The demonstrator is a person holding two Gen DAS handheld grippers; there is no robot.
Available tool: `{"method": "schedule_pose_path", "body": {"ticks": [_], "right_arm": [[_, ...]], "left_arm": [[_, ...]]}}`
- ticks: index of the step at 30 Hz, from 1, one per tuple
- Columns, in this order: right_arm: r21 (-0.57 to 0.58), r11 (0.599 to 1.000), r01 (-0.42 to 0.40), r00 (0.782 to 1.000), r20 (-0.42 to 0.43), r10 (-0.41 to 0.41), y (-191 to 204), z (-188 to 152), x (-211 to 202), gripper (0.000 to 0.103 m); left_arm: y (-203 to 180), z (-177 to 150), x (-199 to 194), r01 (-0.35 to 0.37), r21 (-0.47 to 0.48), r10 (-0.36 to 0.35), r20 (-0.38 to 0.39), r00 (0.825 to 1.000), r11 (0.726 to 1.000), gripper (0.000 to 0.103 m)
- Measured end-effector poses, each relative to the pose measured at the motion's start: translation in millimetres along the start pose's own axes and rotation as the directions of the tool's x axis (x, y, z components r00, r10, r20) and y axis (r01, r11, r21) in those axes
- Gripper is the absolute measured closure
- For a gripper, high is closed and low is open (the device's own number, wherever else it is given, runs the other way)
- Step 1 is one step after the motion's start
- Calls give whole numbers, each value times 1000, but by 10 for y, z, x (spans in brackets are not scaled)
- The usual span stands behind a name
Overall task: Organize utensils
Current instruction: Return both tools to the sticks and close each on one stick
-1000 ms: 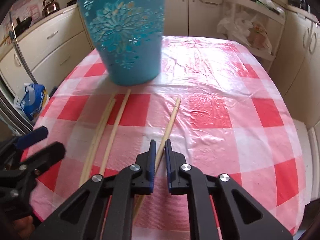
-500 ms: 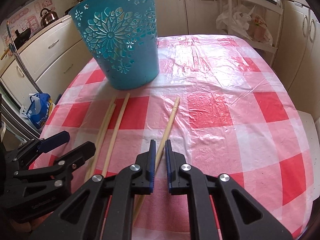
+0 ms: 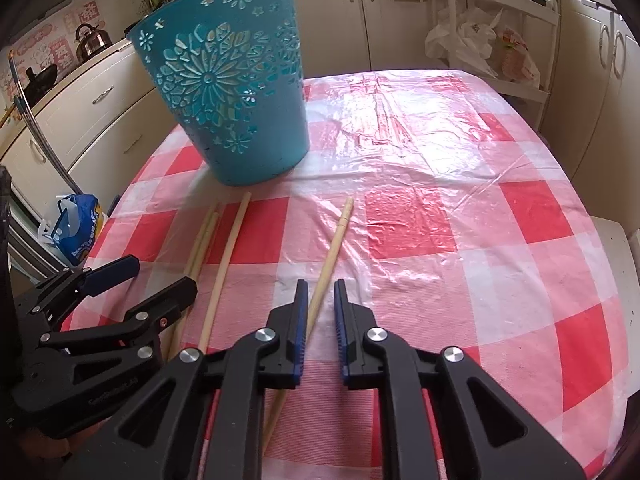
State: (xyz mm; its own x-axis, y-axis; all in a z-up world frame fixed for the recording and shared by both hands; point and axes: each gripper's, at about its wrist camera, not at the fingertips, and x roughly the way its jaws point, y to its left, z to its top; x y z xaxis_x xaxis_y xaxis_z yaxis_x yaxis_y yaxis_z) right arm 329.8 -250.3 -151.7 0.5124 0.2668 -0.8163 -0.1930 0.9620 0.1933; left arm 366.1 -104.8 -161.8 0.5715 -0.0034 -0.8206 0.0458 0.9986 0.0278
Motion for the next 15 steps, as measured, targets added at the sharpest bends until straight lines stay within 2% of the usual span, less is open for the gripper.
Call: {"method": "schedule_pose_path", "body": {"ticks": [4,8,15], "right_arm": [[7,1000,0,1000,5,0,-36,14,6,86],[6,1000,-1,1000,9,0,-31,30,20,79],[3,1000,1,1000,11,-1,-14,29,23,77]], "left_arm": [[29,21,4,2,-13,-2,3,1000,1000,35],[190,3,-39,46,-96,-44,18,999,994,35],[161,56,-13,-6,-47,6,15,1000,999,35]]}}
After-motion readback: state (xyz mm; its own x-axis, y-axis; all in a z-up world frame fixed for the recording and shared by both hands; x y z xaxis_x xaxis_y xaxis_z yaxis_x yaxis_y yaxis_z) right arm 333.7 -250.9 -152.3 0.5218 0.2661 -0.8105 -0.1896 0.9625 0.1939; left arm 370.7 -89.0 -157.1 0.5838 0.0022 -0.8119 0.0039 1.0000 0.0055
